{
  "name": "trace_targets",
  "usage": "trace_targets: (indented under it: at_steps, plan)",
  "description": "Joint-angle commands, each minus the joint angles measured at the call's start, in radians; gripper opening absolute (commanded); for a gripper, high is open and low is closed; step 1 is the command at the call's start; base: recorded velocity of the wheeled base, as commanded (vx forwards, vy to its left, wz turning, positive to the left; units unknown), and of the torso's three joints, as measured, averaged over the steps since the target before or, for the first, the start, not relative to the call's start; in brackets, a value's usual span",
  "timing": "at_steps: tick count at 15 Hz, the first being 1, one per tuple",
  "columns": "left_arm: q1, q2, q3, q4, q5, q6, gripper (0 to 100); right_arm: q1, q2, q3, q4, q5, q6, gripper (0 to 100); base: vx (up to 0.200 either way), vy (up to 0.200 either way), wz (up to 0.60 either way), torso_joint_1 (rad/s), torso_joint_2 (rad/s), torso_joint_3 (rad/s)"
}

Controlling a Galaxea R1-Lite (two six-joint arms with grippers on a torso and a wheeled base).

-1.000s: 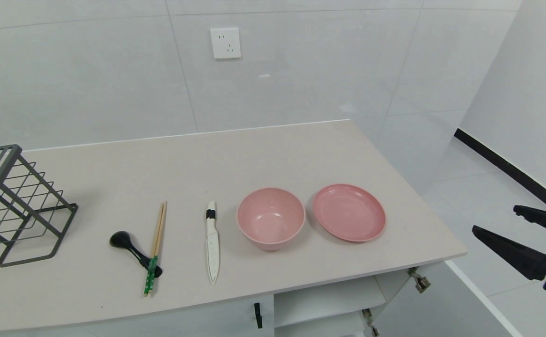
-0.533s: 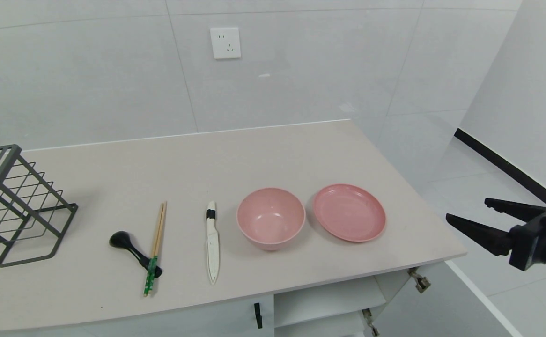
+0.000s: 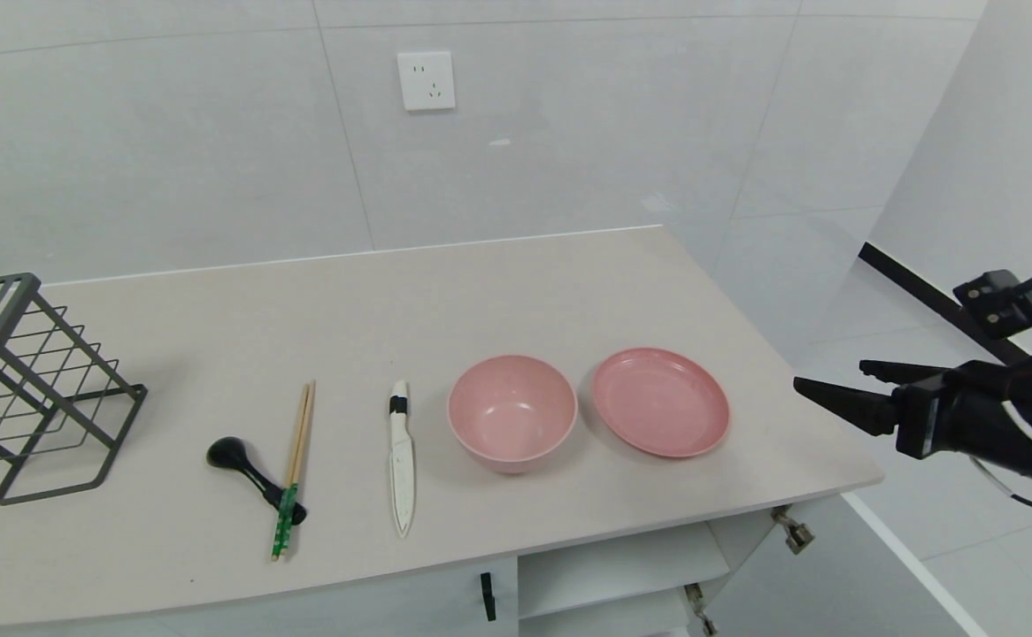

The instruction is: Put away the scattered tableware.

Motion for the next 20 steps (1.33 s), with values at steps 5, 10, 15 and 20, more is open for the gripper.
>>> trace_targets:
  at_steps: [5, 10, 15, 20]
  plan:
    - [0.0, 0.002, 0.0, 0.0, 0.0, 0.0, 100, 0.02, 0.159, -0.09, 0.0, -0.004, 0.013, 100, 0.0, 0.0, 0.0, 0.0, 0.0, 0.0]
    - [0.0, 0.001, 0.0, 0.0, 0.0, -0.002, 100, 0.072, 0.274, -0.164, 0.0, -0.007, 0.056, 100, 0.0, 0.0, 0.0, 0.0, 0.0, 0.0]
    - [0.0, 0.001, 0.0, 0.0, 0.002, -0.003, 100, 0.083, 0.369, -0.214, -0.007, -0.012, 0.059, 100, 0.0, 0.0, 0.0, 0.0, 0.0, 0.0]
    - [0.0, 0.001, 0.0, 0.0, 0.002, -0.003, 100, 0.086, 0.487, -0.294, -0.007, -0.012, 0.057, 100, 0.0, 0.0, 0.0, 0.0, 0.0, 0.0]
